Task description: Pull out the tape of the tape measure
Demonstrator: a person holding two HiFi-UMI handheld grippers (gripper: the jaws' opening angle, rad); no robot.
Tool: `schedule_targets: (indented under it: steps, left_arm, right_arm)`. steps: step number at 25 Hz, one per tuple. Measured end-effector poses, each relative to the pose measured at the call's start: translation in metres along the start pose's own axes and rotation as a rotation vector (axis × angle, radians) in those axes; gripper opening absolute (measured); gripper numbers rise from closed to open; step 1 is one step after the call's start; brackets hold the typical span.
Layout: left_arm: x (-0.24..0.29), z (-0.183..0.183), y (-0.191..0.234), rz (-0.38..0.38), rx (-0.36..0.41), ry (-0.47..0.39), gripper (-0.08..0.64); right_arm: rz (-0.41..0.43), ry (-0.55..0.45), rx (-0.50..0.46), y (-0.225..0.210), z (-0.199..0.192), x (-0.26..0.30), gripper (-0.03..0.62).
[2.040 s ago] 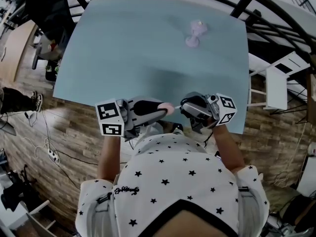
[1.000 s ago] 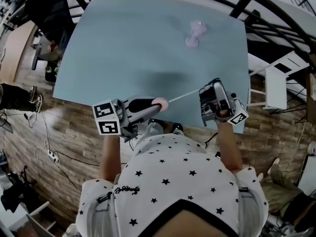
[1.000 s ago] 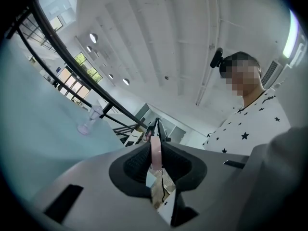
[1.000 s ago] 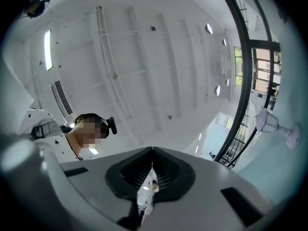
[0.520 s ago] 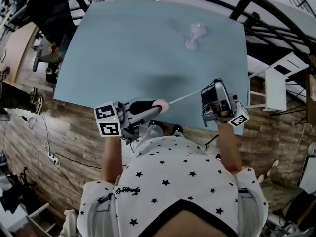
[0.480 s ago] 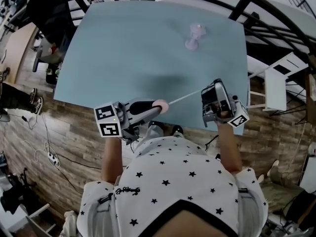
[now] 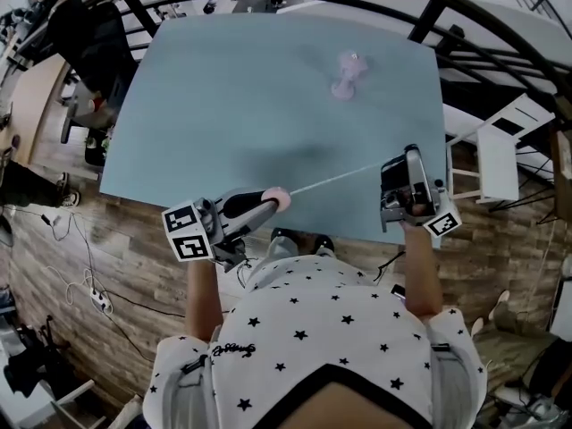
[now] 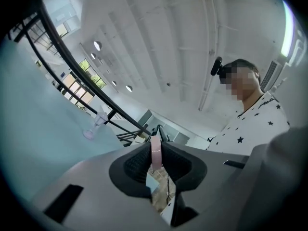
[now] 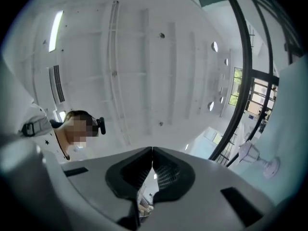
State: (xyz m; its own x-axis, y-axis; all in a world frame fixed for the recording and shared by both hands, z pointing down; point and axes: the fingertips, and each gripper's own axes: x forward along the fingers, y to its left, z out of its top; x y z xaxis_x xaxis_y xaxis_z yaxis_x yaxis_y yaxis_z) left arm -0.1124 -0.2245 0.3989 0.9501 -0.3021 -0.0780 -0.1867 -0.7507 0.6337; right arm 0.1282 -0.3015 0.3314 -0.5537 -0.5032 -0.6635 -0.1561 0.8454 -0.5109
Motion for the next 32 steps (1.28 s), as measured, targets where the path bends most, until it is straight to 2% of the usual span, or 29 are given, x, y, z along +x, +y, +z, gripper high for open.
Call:
schedule_targets:
  steps: [3,9,16,21,28,32]
  left_arm:
    - [0.001,0.002,0.005,0.046,0.044,0.009,0.087]
    - [-0.004,0.019,0.019,0.116,0.06,-0.077,0.087]
    - [-0.006,0.038,0.024,0.216,0.121,-0.127,0.087]
    - [0.002,0.051,0.032,0.274,0.215,-0.114,0.087]
    - [0.008,0.06,0.038,0.339,0.296,-0.101,0.087]
    - [0.012,0.062,0.041,0.351,0.321,-0.099,0.087]
  right_arm:
    - [-0.038,0.011,-0.045,0.001,-0.002,-0.001,0.003]
    - [-0.14,0.086,-0.138,-0.007,-0.012,-0.003,0.003]
    - [-0.251,0.15,-0.223,-0.006,-0.021,-0.009,0.003]
    - [-0.331,0.211,-0.313,-0.013,-0.025,-0.013,0.003]
    - [-0.427,0.394,-0.505,-0.012,-0.044,-0.023,0.003]
    - [-0.468,0.446,-0.551,-0.014,-0.051,-0.031,0.003]
